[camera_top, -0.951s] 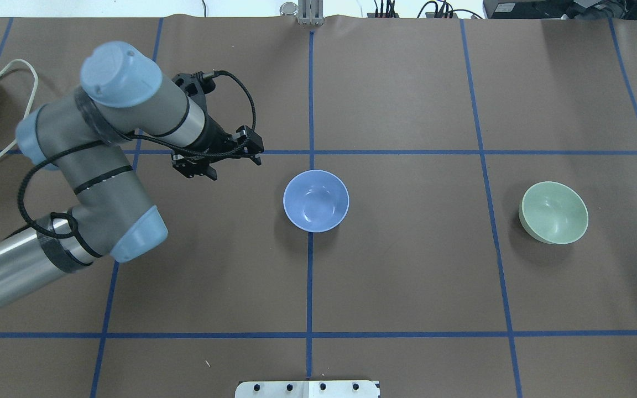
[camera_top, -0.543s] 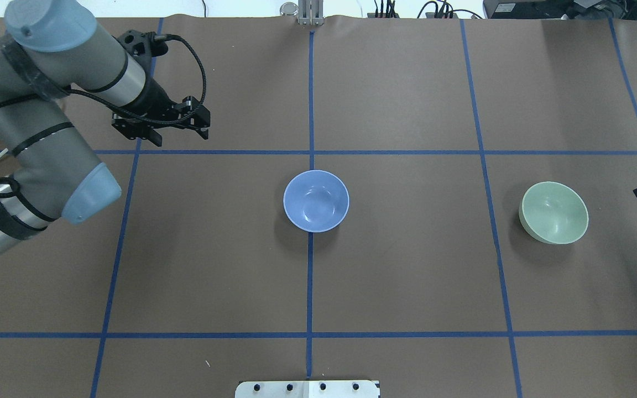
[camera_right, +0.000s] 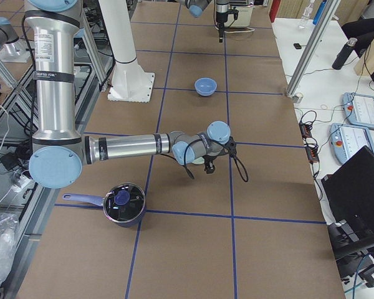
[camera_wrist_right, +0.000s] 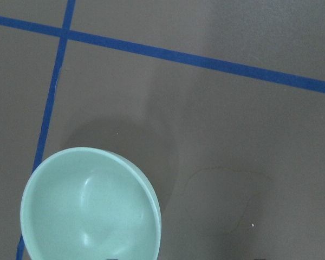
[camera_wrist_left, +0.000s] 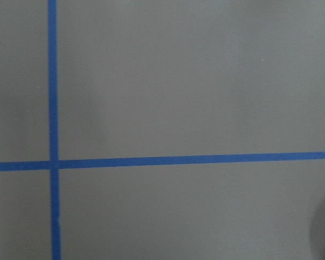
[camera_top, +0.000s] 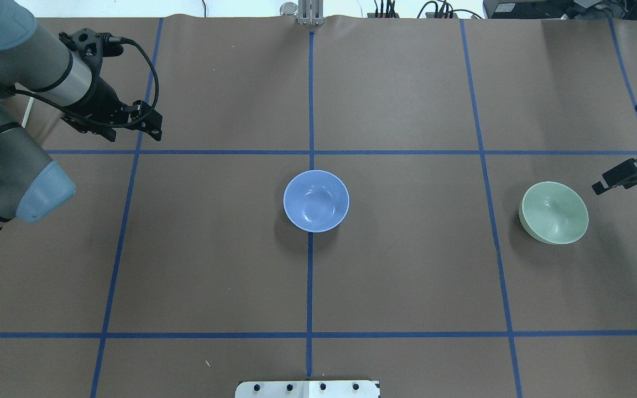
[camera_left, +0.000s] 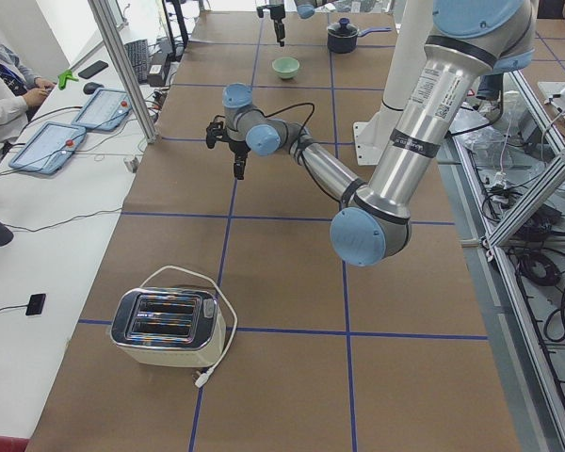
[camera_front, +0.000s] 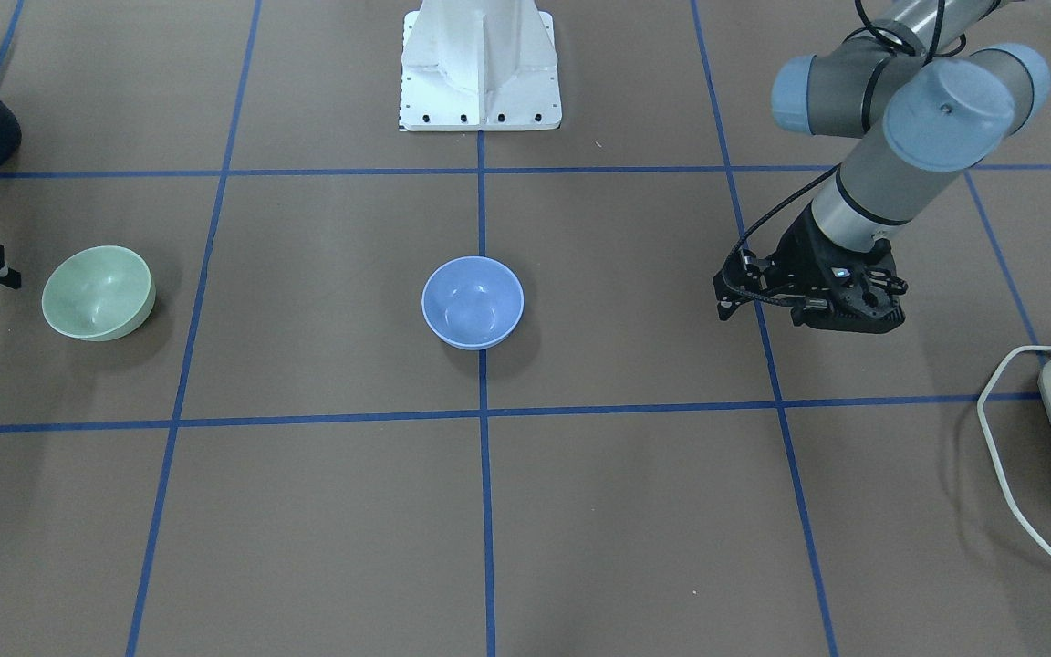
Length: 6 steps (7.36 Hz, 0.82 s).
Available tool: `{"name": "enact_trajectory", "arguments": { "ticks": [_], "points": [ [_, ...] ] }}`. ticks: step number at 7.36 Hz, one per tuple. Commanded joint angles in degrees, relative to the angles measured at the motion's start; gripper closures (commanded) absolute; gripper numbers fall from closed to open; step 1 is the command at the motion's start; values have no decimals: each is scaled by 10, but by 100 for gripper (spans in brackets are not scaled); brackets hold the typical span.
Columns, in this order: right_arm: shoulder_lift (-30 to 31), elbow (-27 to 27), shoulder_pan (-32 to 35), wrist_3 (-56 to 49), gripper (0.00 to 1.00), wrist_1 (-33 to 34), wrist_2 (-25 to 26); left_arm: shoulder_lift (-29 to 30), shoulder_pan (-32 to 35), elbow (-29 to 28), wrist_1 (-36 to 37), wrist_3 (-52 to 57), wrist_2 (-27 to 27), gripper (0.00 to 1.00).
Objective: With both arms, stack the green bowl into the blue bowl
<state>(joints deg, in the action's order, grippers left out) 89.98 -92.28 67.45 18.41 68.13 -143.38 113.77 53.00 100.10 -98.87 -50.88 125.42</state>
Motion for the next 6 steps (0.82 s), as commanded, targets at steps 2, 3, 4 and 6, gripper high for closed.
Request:
{"name": "enact_trajectory", "arguments": {
  "ticks": [2, 3, 4, 6],
  "points": [
    [-23, 71, -46, 144, 12, -170, 18, -13, 2, 0, -19, 2, 0, 3],
    [-23, 71, -67, 169, 12, -194, 39, -14, 2, 0, -19, 2, 0, 3],
    [-23, 71, -71, 169, 12, -195, 43, -17, 2, 0, -19, 2, -1, 3],
    [-22, 71, -87, 169, 12, -225, 63, -17, 2, 0, -19, 2, -1, 3]
  ]
}}
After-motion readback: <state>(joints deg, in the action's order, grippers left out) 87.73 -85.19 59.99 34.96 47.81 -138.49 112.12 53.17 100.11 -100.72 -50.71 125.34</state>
